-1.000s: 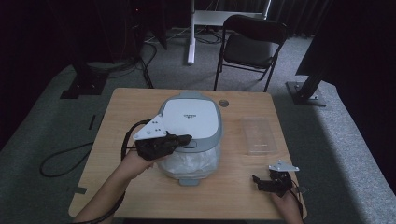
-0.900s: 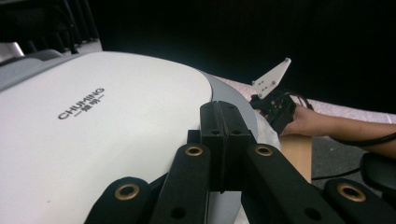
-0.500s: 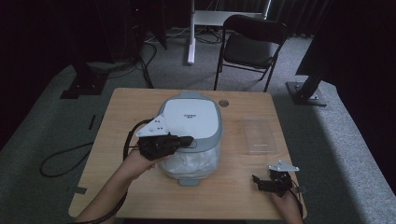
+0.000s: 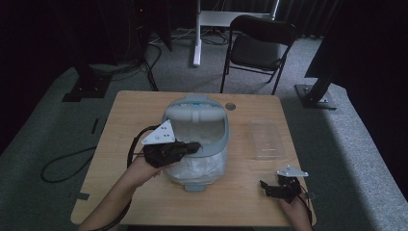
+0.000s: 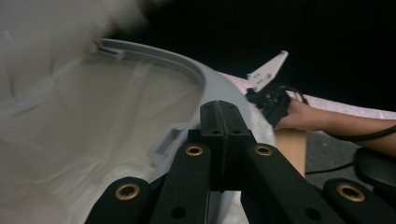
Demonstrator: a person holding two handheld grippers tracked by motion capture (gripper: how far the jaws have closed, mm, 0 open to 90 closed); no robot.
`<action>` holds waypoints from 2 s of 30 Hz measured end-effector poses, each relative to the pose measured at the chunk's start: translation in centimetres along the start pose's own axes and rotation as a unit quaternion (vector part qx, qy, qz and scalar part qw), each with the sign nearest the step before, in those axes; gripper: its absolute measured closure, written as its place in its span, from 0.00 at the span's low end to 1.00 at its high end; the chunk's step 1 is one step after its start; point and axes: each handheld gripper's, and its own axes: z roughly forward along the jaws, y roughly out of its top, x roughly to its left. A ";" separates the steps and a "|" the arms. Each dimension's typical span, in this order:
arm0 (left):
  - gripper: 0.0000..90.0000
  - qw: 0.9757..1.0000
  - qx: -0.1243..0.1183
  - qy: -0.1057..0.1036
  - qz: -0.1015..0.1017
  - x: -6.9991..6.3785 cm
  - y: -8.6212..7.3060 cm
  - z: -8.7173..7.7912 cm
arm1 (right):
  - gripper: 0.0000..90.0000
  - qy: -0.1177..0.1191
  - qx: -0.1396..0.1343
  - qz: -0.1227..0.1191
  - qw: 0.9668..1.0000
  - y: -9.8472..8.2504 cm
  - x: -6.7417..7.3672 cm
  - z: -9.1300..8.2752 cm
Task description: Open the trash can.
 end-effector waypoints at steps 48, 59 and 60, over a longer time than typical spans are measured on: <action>0.01 0.991 -0.023 0.117 -0.064 2.9 -0.8 -4.5 | 0.15 0.000 0.000 0.001 1.000 0.0 0.0 0.0; 0.01 0.986 -0.025 0.150 -0.072 3.9 -2.5 -6.0 | 0.15 0.000 0.000 0.001 1.000 0.0 0.0 0.0; 0.01 0.985 -0.031 0.151 -0.073 4.0 -2.7 -6.2 | 0.15 0.000 0.000 0.001 1.000 0.0 0.0 0.0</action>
